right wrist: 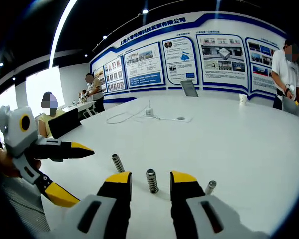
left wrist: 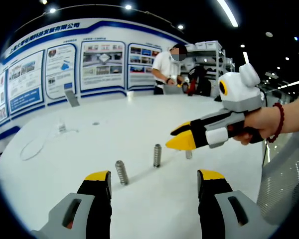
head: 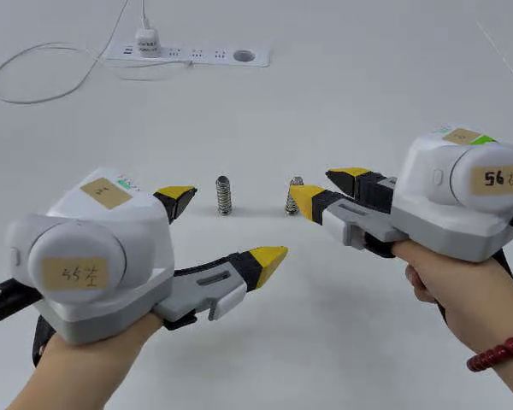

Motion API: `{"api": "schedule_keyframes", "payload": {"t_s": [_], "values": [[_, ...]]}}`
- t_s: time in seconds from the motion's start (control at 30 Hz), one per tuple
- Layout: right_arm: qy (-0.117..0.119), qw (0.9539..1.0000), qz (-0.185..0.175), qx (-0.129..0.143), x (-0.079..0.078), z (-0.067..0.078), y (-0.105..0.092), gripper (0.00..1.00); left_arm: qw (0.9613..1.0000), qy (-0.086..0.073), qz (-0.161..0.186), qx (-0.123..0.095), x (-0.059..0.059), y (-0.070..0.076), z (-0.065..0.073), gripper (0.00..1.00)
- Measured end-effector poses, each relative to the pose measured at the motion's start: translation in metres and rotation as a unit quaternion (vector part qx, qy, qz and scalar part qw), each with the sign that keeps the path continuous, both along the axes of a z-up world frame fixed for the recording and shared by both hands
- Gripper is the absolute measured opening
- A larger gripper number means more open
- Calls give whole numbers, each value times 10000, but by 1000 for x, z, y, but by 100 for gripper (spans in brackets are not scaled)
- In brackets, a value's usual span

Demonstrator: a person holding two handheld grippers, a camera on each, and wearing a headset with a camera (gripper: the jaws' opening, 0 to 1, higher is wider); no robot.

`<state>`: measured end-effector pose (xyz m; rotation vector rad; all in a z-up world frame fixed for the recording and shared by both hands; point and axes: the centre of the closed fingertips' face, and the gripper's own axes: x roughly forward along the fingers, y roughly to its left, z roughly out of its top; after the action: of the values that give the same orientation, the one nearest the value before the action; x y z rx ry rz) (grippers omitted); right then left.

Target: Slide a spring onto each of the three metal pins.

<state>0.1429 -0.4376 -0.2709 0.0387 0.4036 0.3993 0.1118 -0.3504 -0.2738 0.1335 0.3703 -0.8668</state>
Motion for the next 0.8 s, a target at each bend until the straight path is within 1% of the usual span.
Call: {"api": "schedule_keyframes", "payload": {"t_s": [0.17,0.37,0.43,0.6,0.8], "values": [[3,10000,-91,7,-6,5,-10,34,10000,-22,-69,28,-2,-4,2,71],[-22,9998,-173,-20,-15,11,-23,37,9997,-86,-220,69,-6,-10,4,68],[-16,9998,-219,-34,-18,11,-28,37,9996,-87,-247,42,-6,-13,5,67],[20,9995,-330,-15,-25,10,-42,40,9993,-81,-365,73,-9,-21,4,66],[101,9990,-444,4,-36,6,-57,42,9978,-98,-642,140,-13,-35,3,64]]}}
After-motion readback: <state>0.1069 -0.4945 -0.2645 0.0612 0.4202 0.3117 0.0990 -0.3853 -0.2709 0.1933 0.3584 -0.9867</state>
